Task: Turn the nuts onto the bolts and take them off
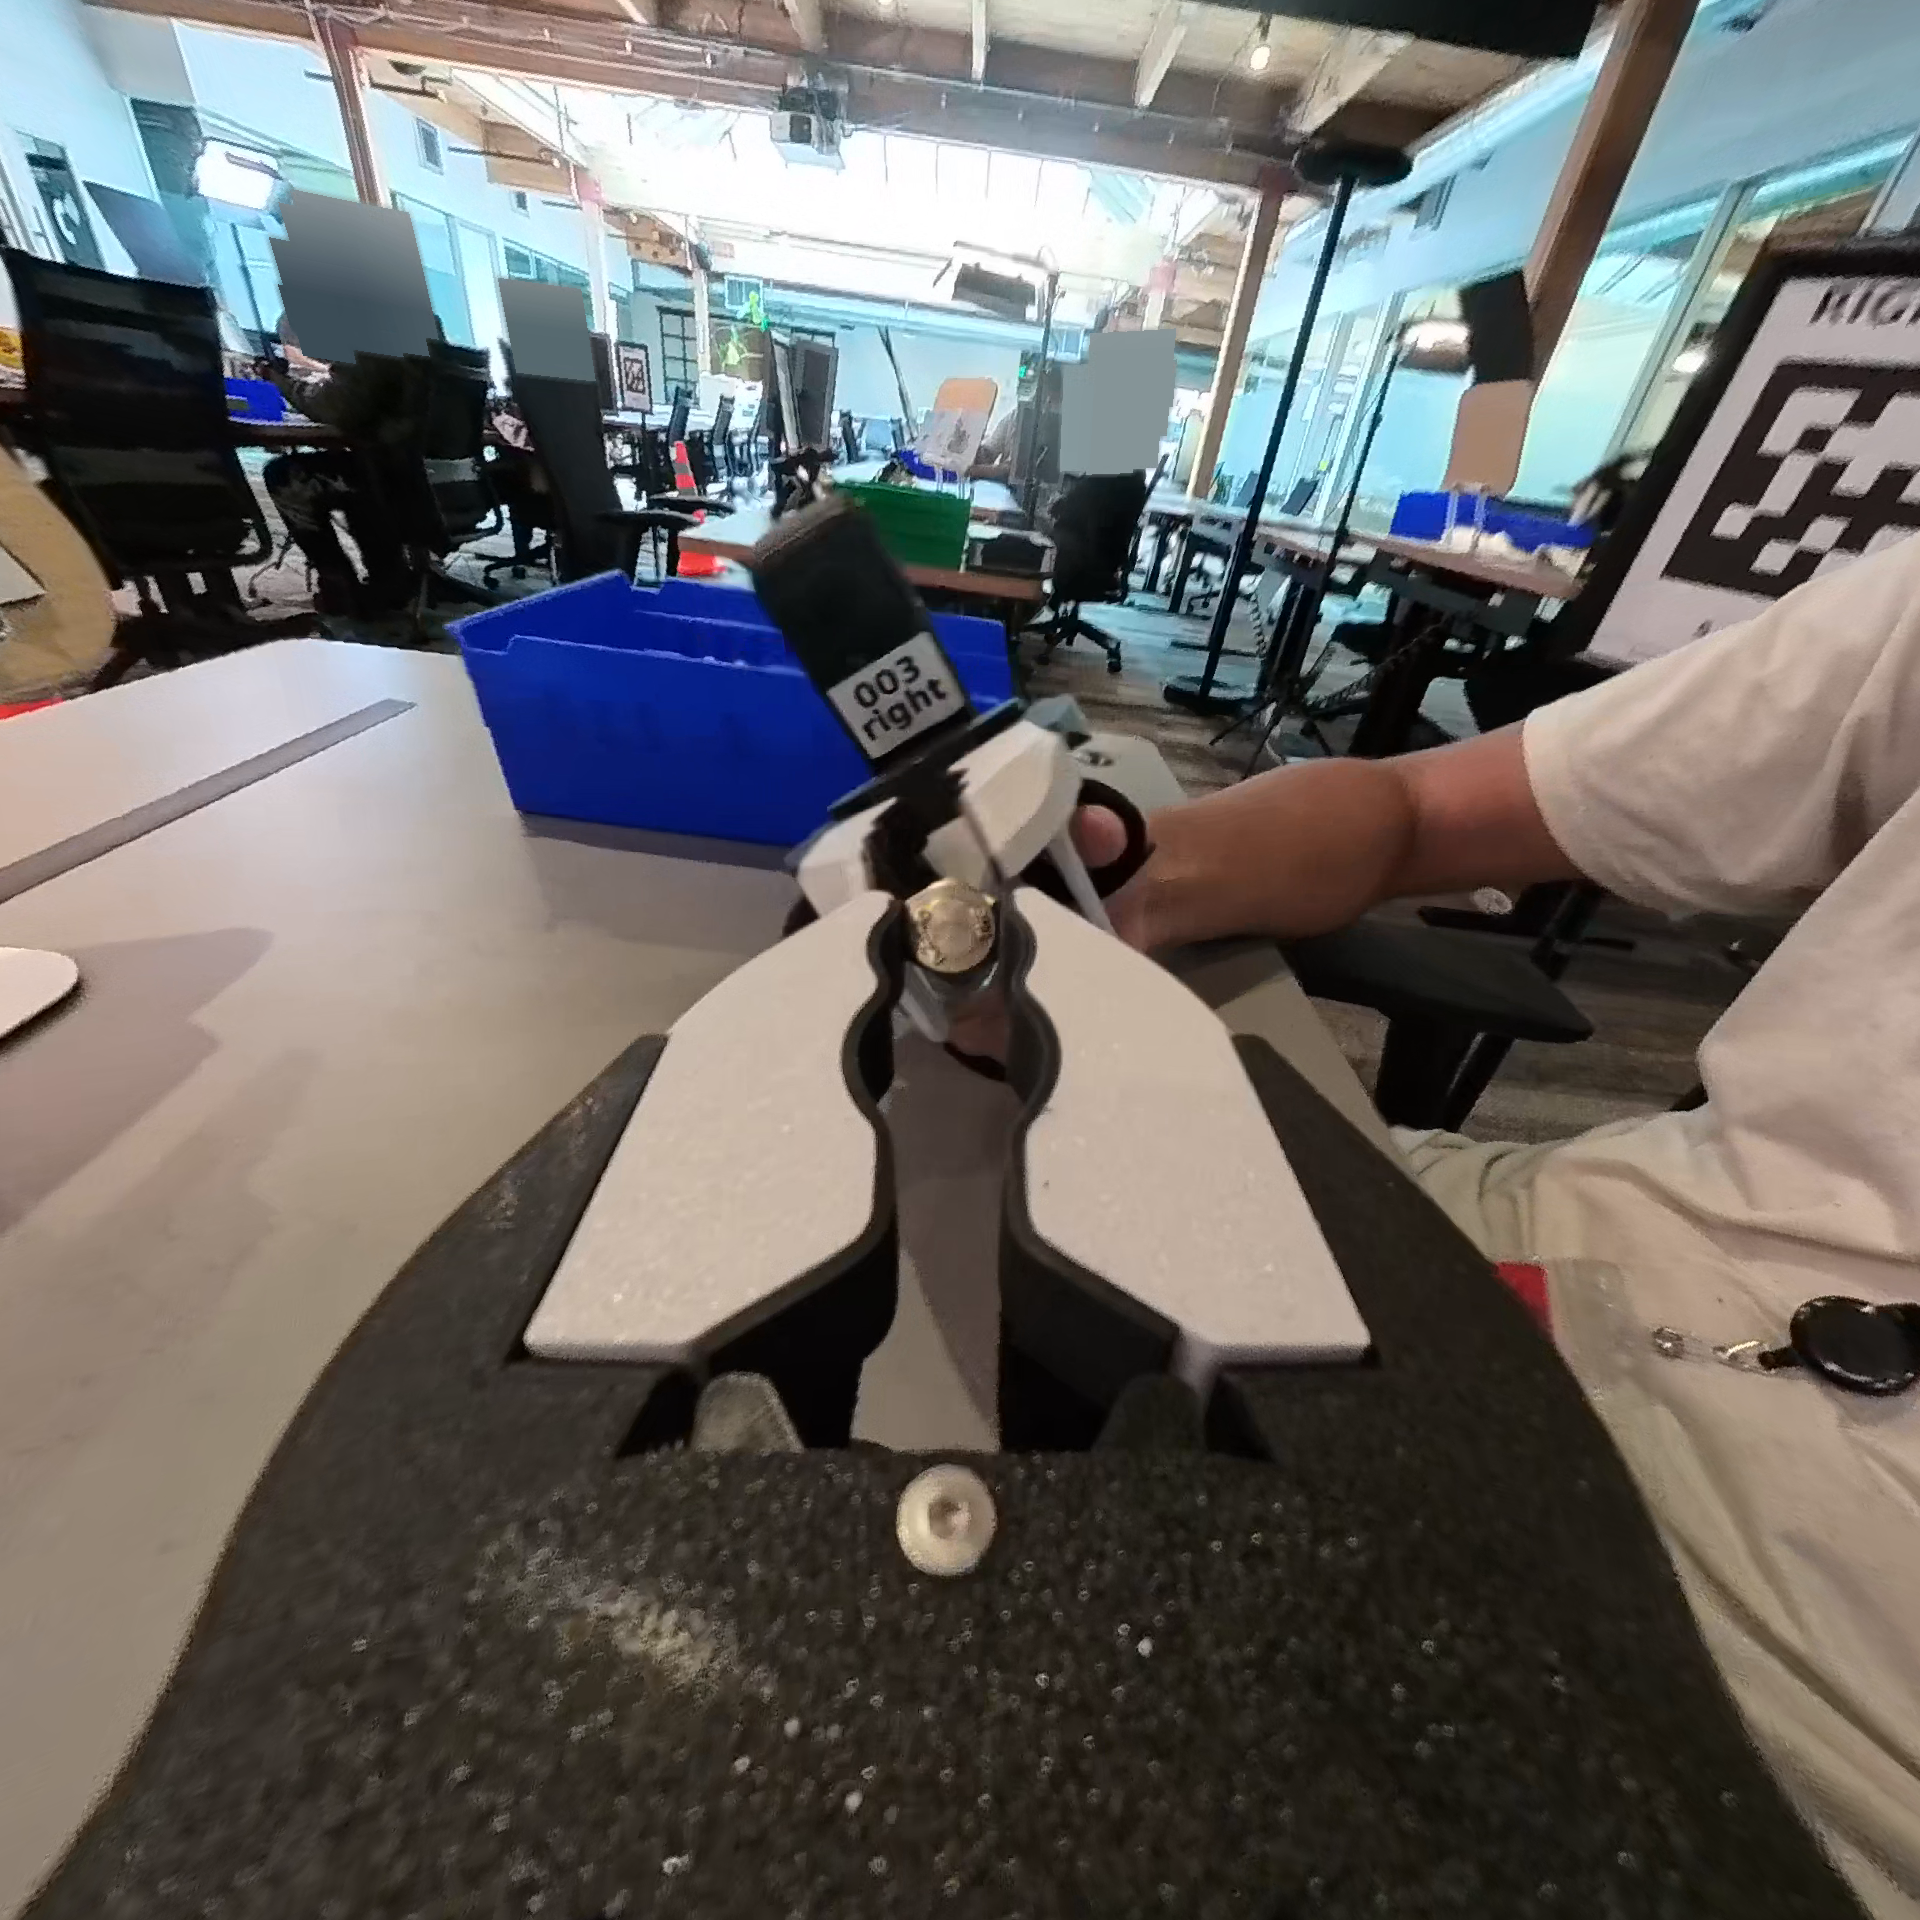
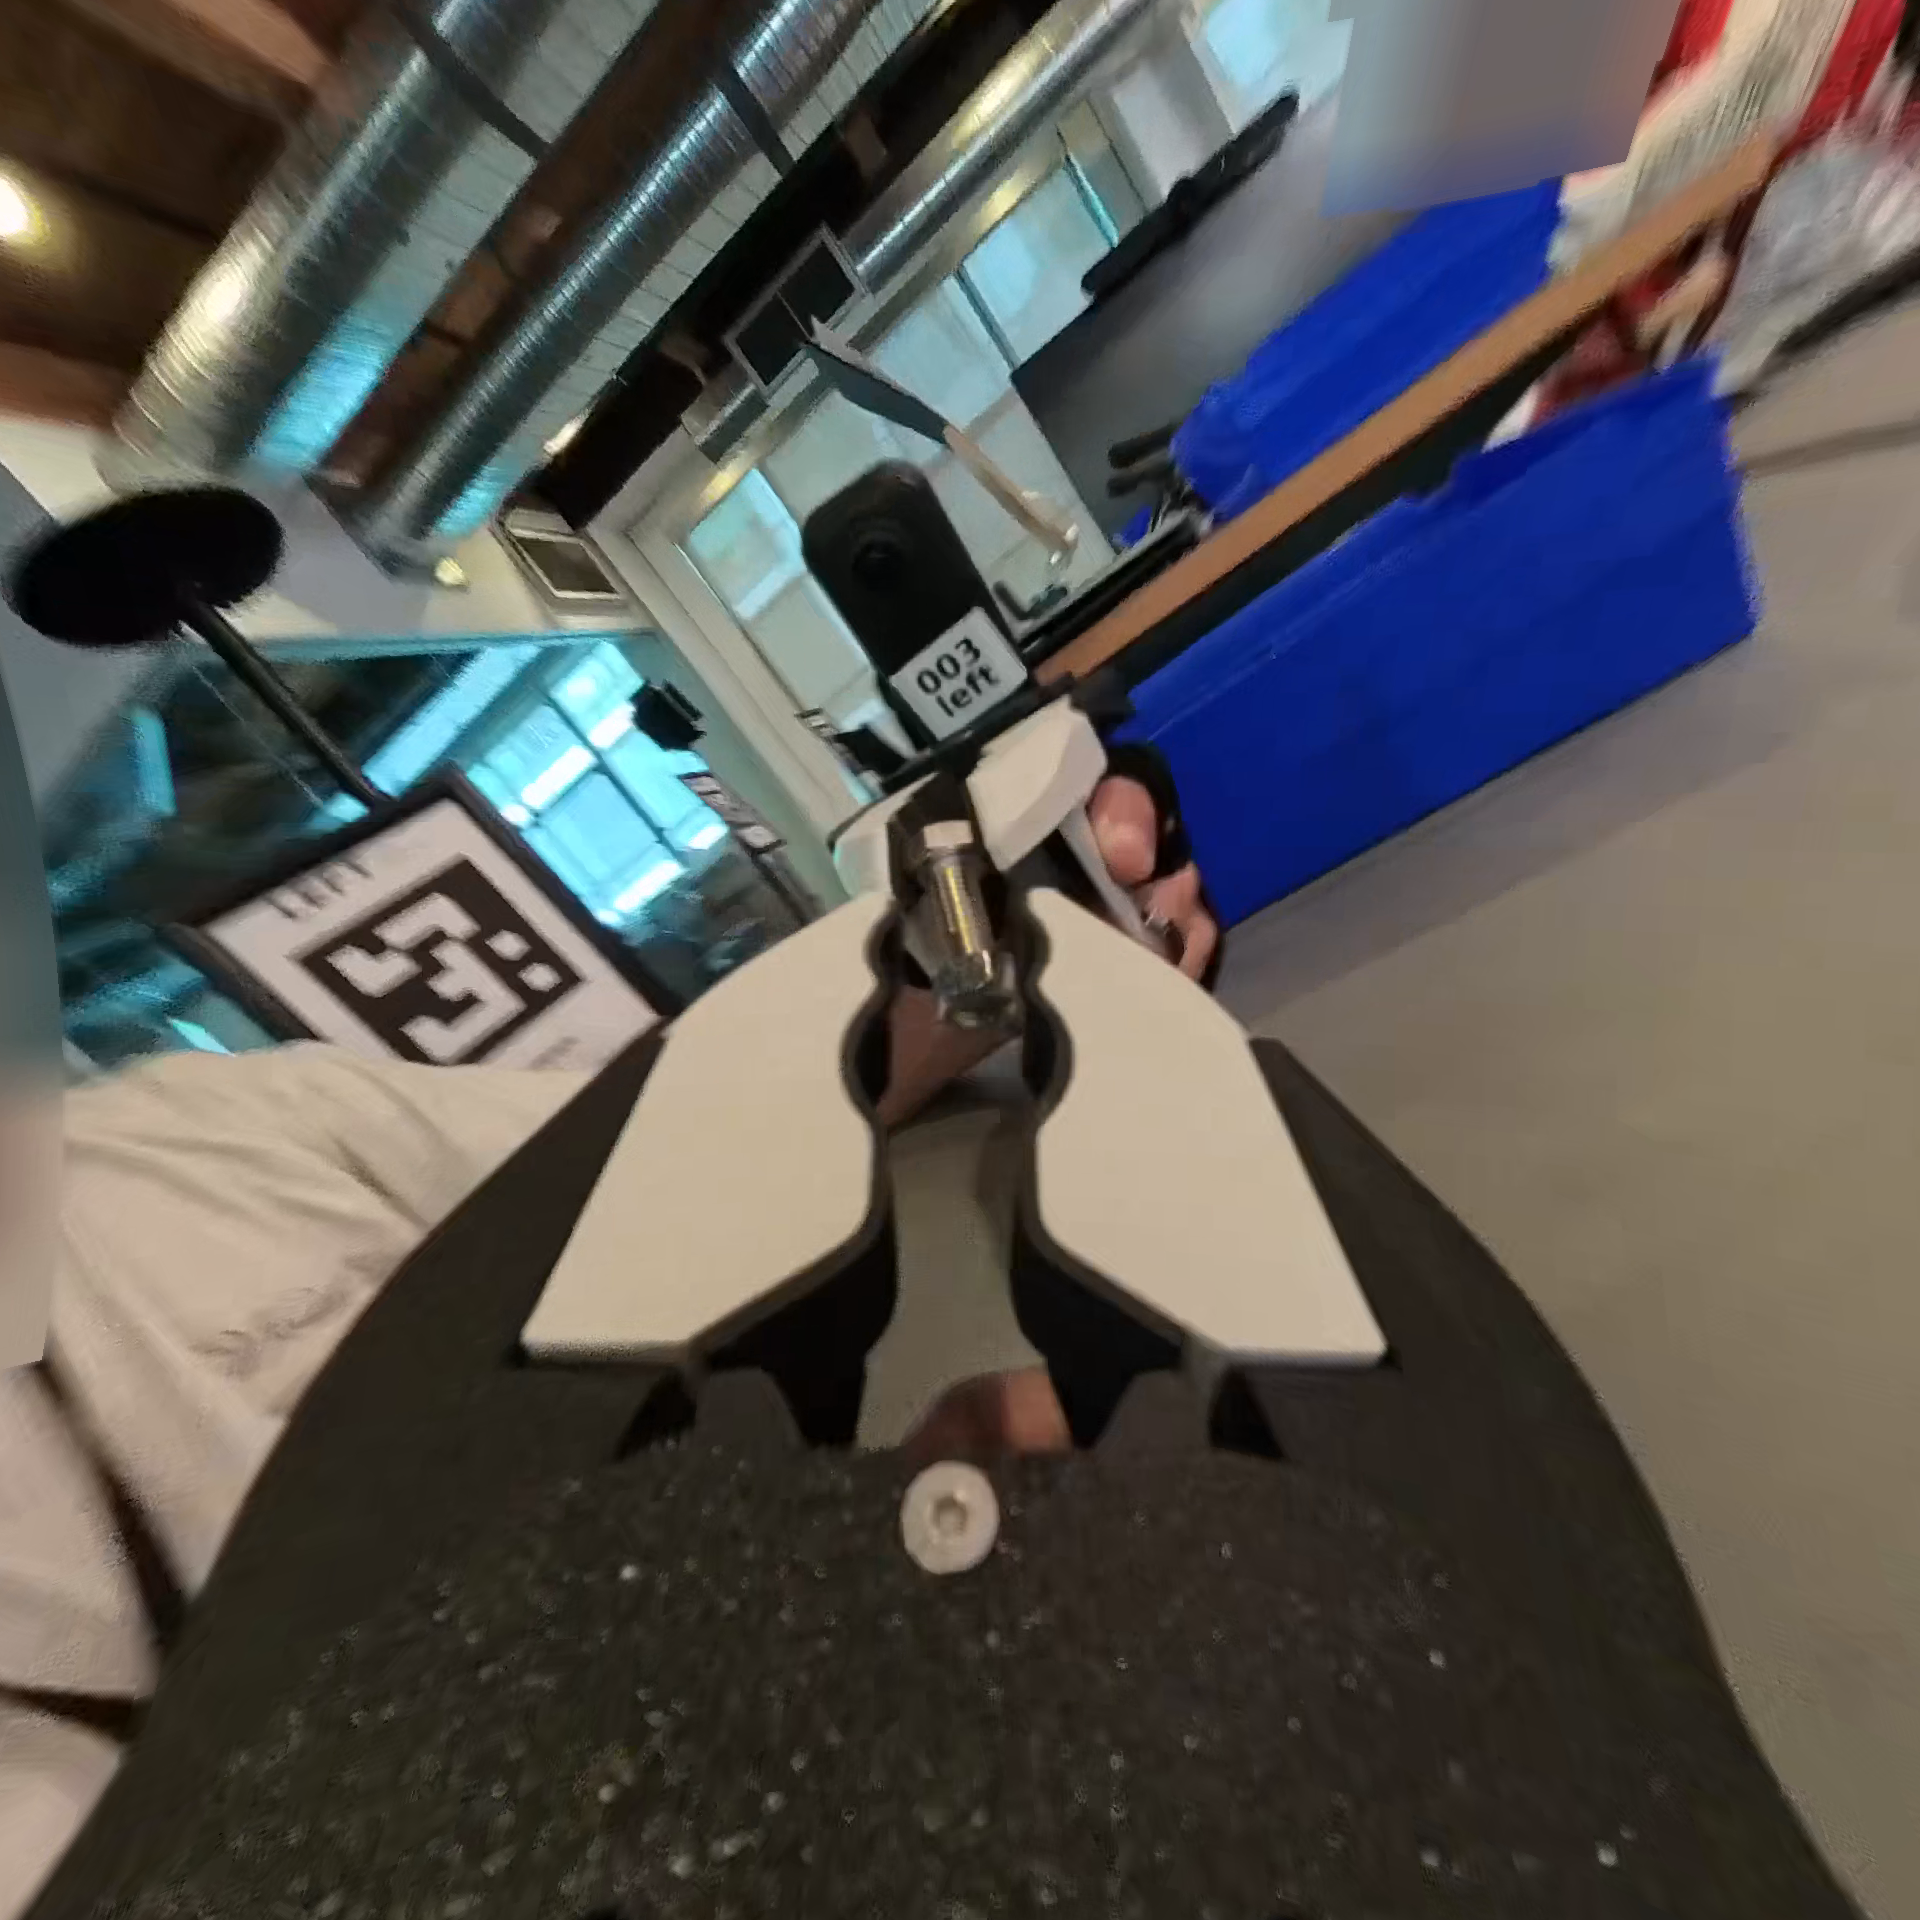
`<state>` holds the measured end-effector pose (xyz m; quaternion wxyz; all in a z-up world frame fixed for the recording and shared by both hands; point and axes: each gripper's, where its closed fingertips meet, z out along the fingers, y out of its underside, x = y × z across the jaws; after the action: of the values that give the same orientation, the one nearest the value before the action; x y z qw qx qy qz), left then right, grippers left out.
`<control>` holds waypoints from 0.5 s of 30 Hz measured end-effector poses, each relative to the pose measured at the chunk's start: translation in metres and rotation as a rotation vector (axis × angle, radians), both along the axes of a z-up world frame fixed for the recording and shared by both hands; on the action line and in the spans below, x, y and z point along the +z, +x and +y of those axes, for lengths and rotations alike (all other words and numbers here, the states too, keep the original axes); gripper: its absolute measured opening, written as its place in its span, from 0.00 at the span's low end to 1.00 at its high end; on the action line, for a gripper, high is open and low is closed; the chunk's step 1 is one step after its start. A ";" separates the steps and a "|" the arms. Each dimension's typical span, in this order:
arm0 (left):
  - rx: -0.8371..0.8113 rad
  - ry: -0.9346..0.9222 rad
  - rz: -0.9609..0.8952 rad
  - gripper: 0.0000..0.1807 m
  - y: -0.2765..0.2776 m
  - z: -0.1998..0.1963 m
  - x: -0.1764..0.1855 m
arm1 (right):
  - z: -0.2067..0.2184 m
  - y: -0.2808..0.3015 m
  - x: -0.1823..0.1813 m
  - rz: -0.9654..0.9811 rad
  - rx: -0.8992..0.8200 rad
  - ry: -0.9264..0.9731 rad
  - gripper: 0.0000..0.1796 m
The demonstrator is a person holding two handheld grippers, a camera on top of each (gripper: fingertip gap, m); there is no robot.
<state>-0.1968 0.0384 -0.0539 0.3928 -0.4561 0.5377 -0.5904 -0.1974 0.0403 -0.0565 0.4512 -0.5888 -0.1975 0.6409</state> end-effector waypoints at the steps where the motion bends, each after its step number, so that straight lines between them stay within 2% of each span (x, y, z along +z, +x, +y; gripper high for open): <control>1: -0.004 -0.021 -0.012 0.09 -0.001 0.001 0.002 | 0.001 0.003 0.005 -0.036 -0.065 0.089 0.16; 3: 0.004 -0.060 -0.034 0.09 -0.004 0.006 0.007 | 0.005 0.008 0.008 -0.204 -0.231 0.320 0.24; 5: -0.009 -0.113 -0.065 0.09 -0.007 0.009 0.013 | 0.015 0.017 0.004 -0.501 -0.467 0.588 0.26; 7: -0.023 -0.158 -0.090 0.09 -0.008 0.010 0.017 | 0.015 0.016 -0.002 -0.799 -0.608 0.865 0.29; 8: -0.038 -0.184 -0.100 0.09 -0.009 0.010 0.019 | 0.013 0.014 -0.002 -0.888 -0.665 0.962 0.29; 11: -0.101 -0.275 -0.122 0.09 -0.010 0.006 0.022 | 0.007 0.006 0.005 -1.010 -0.792 1.184 0.26; 15: -0.160 -0.373 -0.133 0.09 -0.009 0.004 0.022 | 0.003 -0.004 0.002 -1.150 -0.861 1.423 0.24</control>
<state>-0.2061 0.0425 -0.0324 0.2881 -0.4368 0.4265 -0.7377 -0.2011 0.0435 -0.0548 0.7269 -0.4238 -0.4918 -0.2239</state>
